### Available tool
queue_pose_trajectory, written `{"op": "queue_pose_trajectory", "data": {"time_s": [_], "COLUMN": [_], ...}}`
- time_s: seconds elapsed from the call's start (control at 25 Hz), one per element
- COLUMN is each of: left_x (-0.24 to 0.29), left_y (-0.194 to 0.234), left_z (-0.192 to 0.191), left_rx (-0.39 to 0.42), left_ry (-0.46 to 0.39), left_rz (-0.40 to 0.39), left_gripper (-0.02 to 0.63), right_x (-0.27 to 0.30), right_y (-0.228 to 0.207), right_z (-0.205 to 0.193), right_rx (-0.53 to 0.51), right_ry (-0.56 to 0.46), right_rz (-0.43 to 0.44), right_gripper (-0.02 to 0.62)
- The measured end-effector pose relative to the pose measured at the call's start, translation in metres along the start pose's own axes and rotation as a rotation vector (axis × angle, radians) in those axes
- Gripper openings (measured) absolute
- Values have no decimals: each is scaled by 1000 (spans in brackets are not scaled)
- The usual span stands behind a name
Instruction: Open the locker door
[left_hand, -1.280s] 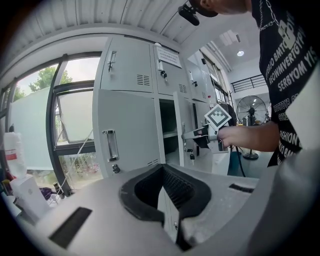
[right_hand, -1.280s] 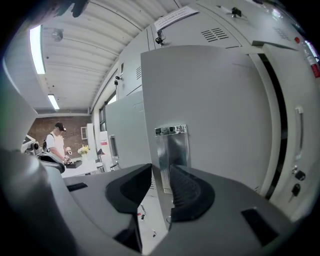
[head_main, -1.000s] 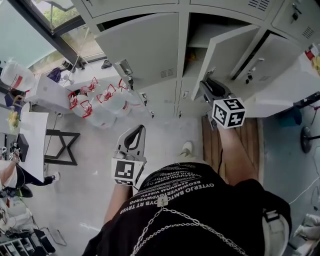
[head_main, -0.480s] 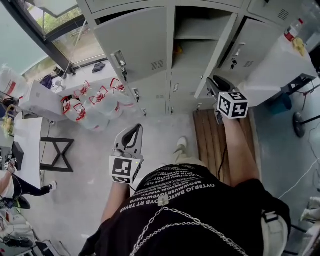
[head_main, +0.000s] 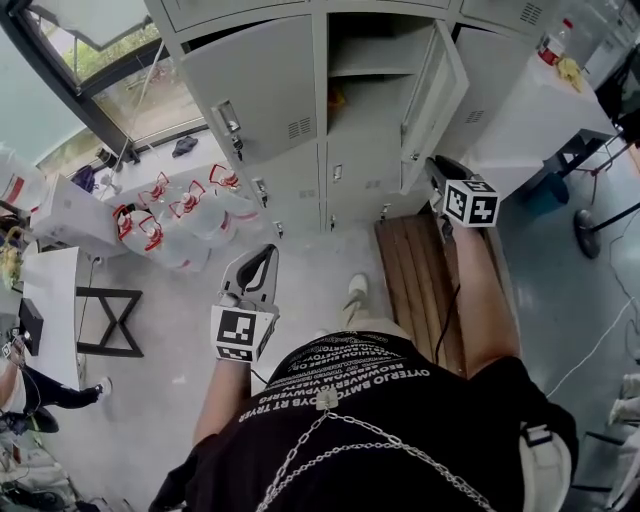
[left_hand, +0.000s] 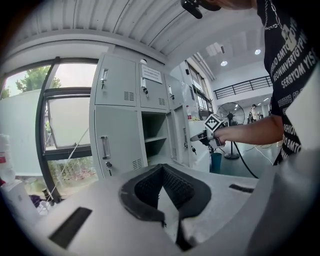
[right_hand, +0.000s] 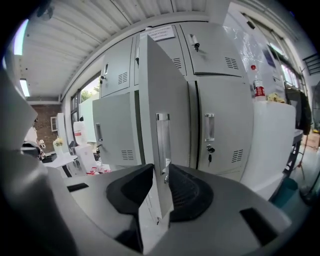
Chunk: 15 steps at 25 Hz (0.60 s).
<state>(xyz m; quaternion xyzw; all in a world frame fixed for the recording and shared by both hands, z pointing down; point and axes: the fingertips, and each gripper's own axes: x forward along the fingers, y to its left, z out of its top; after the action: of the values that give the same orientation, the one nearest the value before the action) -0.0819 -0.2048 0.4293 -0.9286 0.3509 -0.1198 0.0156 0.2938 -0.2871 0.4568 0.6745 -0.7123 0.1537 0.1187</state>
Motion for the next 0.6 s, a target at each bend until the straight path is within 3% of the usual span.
{"op": "queue_pose_trajectory", "data": {"time_s": [0.2,0.32,0.4,0.6], "left_x": [1,1,-2,-12], "left_y": [1,-2,-6,-16], "left_z": [14,30,47,76], "left_rx": [13,-6,-9,14], "left_ry": [-28,-56,-86,-133], "left_rz": [8,-7,-23,-39], "left_gripper": [3,3,3,3], "right_x": [-21,-49,-73,-121], "right_y": [3,37,69,134], "right_z": [1,8,16,29], "right_rx": [27,10,-23,-115], "right_ry": [-32,-89,-129,-214], "right_rz": [-4,58,119,184], "right_gripper": [91,66,-3,-3]}}
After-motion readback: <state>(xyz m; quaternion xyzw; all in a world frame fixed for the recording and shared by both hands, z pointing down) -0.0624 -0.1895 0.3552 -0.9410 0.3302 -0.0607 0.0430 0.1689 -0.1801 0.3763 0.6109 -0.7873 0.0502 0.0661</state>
